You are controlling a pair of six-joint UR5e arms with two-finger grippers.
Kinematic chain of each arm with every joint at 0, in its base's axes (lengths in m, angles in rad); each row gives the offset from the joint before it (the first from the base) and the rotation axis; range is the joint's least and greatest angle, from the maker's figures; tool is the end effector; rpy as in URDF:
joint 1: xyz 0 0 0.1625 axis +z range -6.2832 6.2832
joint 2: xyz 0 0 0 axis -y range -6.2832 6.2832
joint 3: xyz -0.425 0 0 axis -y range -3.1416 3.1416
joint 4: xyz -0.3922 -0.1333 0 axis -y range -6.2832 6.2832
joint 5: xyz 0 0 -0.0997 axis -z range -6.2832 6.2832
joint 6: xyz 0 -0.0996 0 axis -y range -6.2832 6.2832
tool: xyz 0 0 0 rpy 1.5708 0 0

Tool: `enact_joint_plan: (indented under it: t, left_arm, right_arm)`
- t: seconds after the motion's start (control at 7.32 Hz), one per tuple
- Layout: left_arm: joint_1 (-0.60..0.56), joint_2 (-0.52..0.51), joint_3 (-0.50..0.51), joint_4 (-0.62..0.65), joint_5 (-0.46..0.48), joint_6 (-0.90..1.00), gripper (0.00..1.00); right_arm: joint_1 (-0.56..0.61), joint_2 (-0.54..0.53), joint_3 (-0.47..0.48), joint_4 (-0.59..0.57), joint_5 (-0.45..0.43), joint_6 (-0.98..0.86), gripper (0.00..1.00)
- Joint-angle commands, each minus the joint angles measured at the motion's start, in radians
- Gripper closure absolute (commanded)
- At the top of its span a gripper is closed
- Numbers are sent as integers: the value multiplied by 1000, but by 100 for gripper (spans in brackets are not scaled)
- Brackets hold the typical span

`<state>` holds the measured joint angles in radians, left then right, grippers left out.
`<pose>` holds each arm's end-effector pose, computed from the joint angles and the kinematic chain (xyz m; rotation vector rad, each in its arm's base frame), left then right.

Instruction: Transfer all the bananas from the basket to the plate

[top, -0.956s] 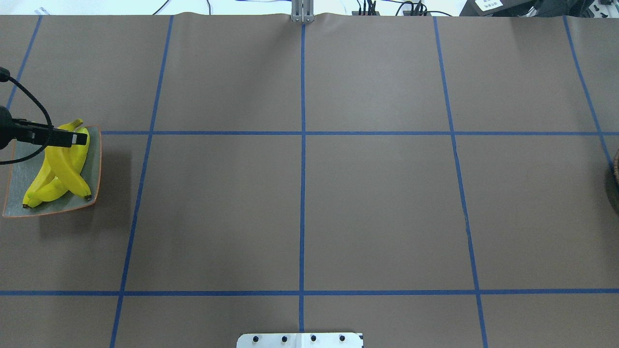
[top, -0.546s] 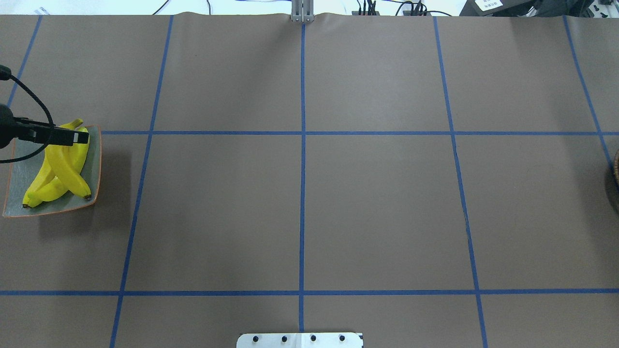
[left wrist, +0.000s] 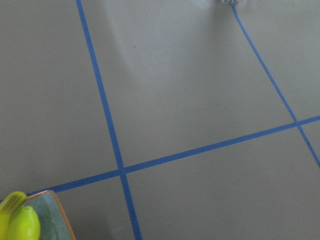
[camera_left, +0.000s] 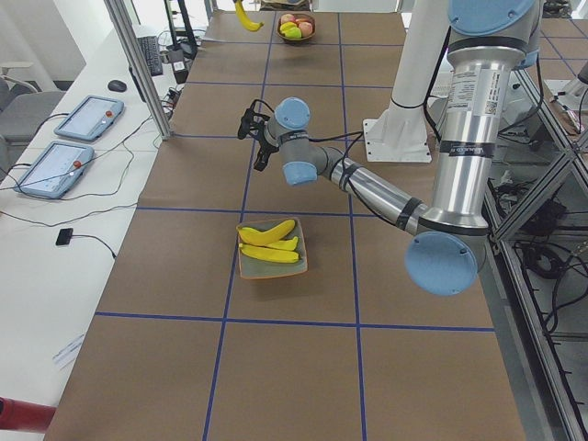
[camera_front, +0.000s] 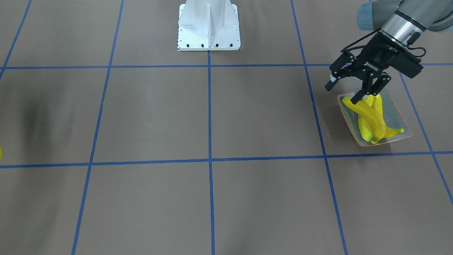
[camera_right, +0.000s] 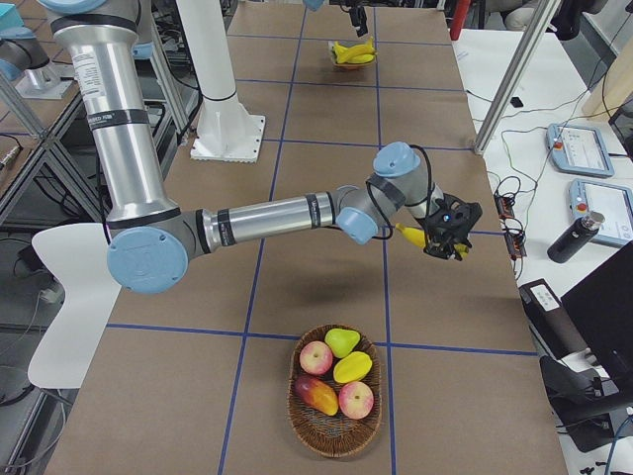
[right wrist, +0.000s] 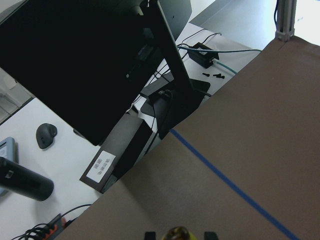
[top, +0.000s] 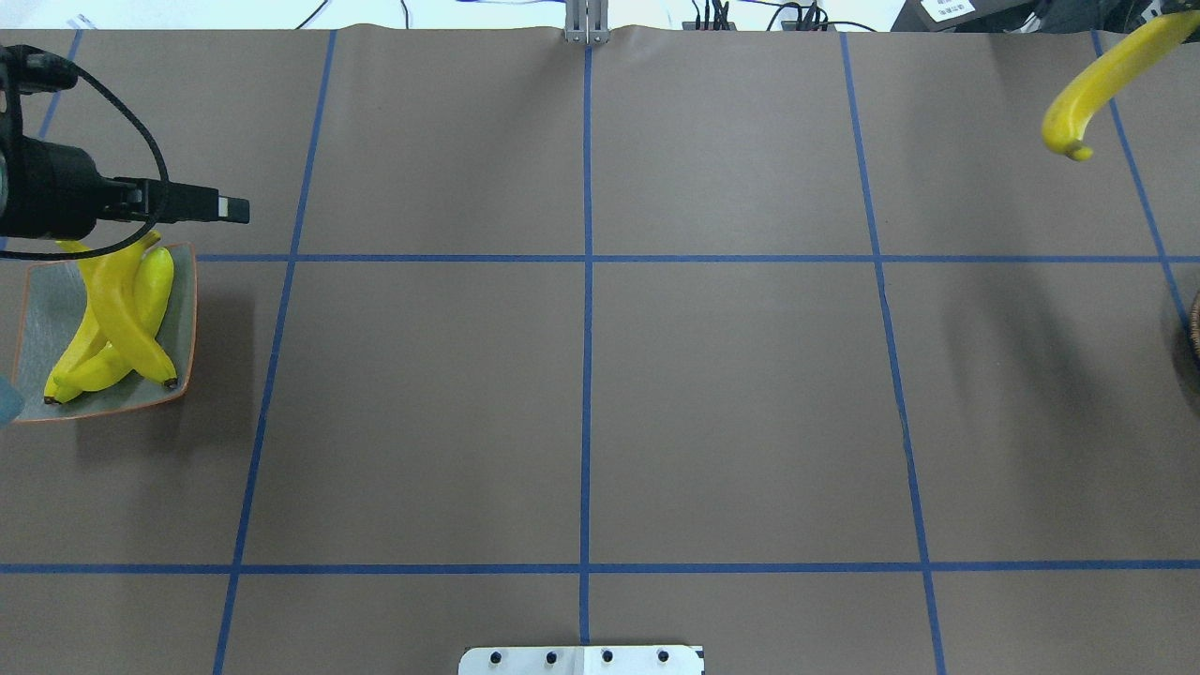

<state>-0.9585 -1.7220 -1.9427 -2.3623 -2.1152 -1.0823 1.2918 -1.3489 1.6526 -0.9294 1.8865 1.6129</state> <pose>0.2271 -0.4655 0.3119 0.4972 1.2577 -0.0385 -0.0676 -0.6078 0.4344 0.3284 -0.9811 1.0719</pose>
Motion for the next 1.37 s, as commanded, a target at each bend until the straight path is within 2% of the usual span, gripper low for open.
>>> enact_joint_plan:
  t: [0.0, 0.27, 0.41, 0.68, 0.96, 1.23]
  left_arm:
    - [62, -158, 16, 2, 10, -187, 0]
    - [147, -256, 16, 11, 98, -351, 0]
    - [161, -284, 16, 11, 101, -410, 0]
    - [197, -336, 21, 14, 101, -433, 0]
    - [233, -408, 59, 14, 101, -449, 0]
    - [254, -454, 109, 9, 103, -439, 0]
  right_arm:
    - [-121, 17, 157, -38, 2, 198, 100]
    - [-205, 52, 359, -254, 5, 199, 100]
    - [-271, 97, 399, -322, 3, 193, 100]
    - [-372, 178, 403, -331, 6, 188, 100]
    - [-442, 313, 395, -450, 5, 186, 100]
    - [-479, 401, 383, -523, 5, 185, 100]
